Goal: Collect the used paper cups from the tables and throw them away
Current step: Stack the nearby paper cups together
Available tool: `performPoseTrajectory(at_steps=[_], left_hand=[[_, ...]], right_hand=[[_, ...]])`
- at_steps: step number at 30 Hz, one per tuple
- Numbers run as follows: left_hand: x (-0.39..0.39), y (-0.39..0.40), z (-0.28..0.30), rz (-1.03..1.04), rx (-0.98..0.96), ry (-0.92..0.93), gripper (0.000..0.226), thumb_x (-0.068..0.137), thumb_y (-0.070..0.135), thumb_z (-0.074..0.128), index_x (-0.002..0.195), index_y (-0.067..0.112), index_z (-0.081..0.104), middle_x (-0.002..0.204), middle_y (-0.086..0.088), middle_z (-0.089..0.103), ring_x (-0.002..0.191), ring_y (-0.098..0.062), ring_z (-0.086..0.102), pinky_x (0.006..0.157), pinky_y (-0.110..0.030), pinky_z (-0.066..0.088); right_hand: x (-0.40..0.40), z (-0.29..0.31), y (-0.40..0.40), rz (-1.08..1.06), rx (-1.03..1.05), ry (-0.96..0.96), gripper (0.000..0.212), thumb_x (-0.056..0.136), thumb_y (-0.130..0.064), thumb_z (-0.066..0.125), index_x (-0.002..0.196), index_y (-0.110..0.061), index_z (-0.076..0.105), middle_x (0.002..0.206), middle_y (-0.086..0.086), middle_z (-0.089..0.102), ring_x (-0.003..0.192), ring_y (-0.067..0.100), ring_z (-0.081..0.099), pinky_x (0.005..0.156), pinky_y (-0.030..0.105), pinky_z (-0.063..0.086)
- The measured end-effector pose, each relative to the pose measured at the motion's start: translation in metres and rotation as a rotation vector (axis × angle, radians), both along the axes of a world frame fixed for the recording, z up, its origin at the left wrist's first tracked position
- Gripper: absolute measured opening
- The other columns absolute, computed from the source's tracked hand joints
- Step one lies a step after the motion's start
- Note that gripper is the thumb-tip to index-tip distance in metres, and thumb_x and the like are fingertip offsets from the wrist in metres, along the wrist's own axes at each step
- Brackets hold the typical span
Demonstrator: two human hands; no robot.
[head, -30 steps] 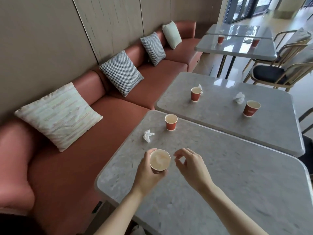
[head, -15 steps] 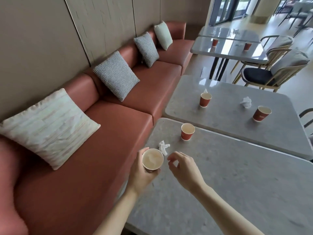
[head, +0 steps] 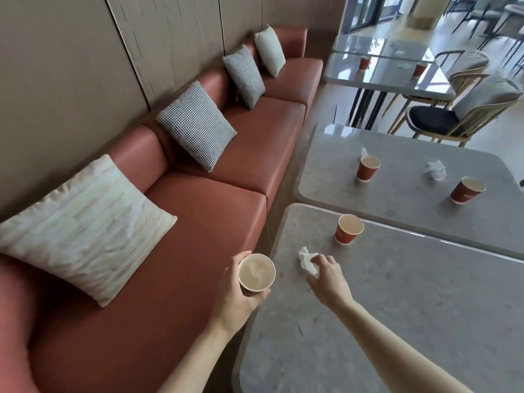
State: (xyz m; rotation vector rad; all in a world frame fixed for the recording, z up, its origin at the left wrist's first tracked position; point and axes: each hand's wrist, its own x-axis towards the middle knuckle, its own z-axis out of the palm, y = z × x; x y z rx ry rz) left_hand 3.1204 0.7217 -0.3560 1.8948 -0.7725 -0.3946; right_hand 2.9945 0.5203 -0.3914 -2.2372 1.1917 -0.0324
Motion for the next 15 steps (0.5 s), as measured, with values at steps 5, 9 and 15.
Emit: performPoseTrajectory(at_steps=[5,9,15], left_hand=[[0.034,0.001,0.009,0.014,-0.008,-0.004,0.079,0.067,0.012,0.092,0.127,0.037,0.047,0.12,0.016,0.062,0.112,-0.002,0.059,0.093,-0.012,0.045],[0.058,-0.006,0.019,-0.001,-0.006,-0.021,0.079,0.067,0.01,0.092,0.131,0.027,0.049,0.122,0.012,0.063,0.112,-0.005,0.06,0.095,-0.011,0.044],[0.067,-0.016,0.018,-0.045,0.033,-0.014,0.08,0.069,0.013,0.09,0.133,0.033,0.046,0.125,0.012,0.06,0.118,-0.009,0.056,0.099,-0.016,0.043]], right_hand=[[0.03,-0.012,-0.026,-0.059,-0.003,0.097,0.047,0.091,-0.017,0.059,0.137,-0.016,0.05,0.142,0.008,0.041,0.125,0.032,0.038,0.097,0.039,0.045],[0.052,-0.021,-0.04,-0.01,0.046,0.162,0.05,0.092,-0.012,0.055,0.141,-0.018,0.047,0.145,0.01,0.04,0.13,0.034,0.039,0.102,0.039,0.043],[0.06,-0.044,-0.046,0.063,0.166,0.23,0.051,0.091,-0.009,0.053,0.141,-0.013,0.046,0.139,0.019,0.043,0.126,0.039,0.051,0.104,0.033,0.042]])
